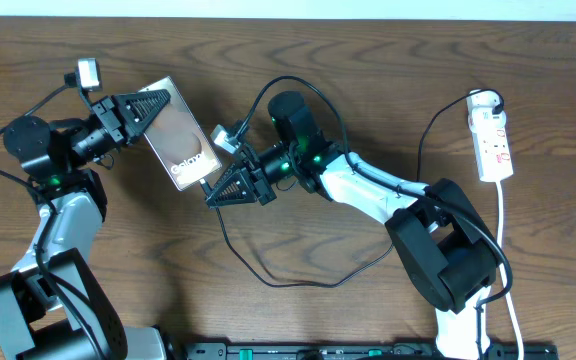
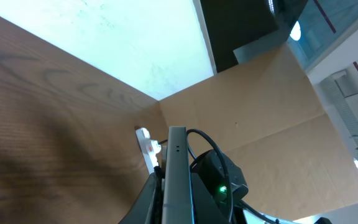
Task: Plug charger to phone and switch on socket
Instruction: 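Push the plug into the phone's charging port with the right gripper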
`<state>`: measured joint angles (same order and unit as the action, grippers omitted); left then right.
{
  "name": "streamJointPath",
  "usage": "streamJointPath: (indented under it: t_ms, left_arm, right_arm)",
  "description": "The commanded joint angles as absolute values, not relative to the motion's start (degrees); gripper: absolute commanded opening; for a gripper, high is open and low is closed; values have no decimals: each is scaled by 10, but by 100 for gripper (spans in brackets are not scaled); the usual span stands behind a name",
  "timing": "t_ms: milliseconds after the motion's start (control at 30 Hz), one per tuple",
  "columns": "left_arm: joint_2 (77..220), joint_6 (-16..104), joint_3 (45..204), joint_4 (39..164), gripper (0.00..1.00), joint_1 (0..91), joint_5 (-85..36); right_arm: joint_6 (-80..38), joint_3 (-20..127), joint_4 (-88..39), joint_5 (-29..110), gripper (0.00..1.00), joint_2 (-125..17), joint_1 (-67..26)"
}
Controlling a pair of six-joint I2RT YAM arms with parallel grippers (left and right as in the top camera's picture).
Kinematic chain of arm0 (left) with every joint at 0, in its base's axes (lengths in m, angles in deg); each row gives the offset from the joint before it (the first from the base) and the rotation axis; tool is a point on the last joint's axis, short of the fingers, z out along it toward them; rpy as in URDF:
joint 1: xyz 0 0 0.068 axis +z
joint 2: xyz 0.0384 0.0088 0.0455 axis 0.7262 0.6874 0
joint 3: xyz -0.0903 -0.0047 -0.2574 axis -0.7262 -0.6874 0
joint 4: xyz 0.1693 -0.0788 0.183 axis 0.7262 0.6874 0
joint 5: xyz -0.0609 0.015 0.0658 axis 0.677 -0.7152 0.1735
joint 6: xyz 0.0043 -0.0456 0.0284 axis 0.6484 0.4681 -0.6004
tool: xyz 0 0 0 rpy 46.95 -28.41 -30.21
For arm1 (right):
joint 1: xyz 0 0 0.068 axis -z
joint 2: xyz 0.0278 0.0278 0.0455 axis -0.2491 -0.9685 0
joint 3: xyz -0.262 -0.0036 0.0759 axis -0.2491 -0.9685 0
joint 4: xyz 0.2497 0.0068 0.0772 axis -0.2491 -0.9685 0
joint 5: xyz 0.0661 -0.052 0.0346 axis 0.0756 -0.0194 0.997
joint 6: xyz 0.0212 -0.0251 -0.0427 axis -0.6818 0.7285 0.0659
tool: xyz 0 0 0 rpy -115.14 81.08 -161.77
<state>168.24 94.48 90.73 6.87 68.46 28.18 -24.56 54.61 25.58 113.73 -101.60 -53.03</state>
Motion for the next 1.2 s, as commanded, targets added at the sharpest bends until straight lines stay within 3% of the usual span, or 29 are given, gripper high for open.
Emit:
streamJointPath:
  t_ms: [0, 1167]
  left_arm:
    - [1673, 947, 913, 62, 8, 680, 296]
    - [1673, 949, 913, 16, 8, 680, 340]
  right_arm:
    - [-257, 553, 259, 1128, 1, -1019, -528]
    - [-370, 553, 311, 1103, 1, -1019, -526]
